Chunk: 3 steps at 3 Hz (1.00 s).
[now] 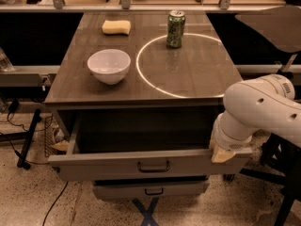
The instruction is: Open top drawer
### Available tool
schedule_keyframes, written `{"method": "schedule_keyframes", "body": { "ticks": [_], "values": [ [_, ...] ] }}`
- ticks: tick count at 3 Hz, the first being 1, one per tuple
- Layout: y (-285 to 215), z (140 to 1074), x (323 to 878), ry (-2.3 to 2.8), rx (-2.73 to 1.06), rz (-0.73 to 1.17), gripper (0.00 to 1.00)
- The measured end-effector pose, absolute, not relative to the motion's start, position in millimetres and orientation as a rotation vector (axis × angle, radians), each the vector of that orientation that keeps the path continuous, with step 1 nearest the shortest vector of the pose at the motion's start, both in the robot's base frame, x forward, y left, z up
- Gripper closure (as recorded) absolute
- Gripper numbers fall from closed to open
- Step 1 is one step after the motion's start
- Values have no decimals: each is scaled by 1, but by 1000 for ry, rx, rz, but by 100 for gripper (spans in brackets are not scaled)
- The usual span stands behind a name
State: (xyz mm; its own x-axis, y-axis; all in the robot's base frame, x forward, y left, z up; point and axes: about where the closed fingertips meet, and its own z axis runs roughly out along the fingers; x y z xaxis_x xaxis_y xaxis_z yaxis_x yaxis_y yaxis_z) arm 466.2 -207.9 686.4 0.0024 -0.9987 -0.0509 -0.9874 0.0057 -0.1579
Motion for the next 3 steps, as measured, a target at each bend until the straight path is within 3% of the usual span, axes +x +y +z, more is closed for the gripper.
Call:
{"method": "schedule_keyframes", "body": {
  "ticks": [2,3],
  "values": [
    [-211,701,444,2147,-2137,-99,29],
    [-210,732,435,2129,-2168,-110,6]
  ]
}}
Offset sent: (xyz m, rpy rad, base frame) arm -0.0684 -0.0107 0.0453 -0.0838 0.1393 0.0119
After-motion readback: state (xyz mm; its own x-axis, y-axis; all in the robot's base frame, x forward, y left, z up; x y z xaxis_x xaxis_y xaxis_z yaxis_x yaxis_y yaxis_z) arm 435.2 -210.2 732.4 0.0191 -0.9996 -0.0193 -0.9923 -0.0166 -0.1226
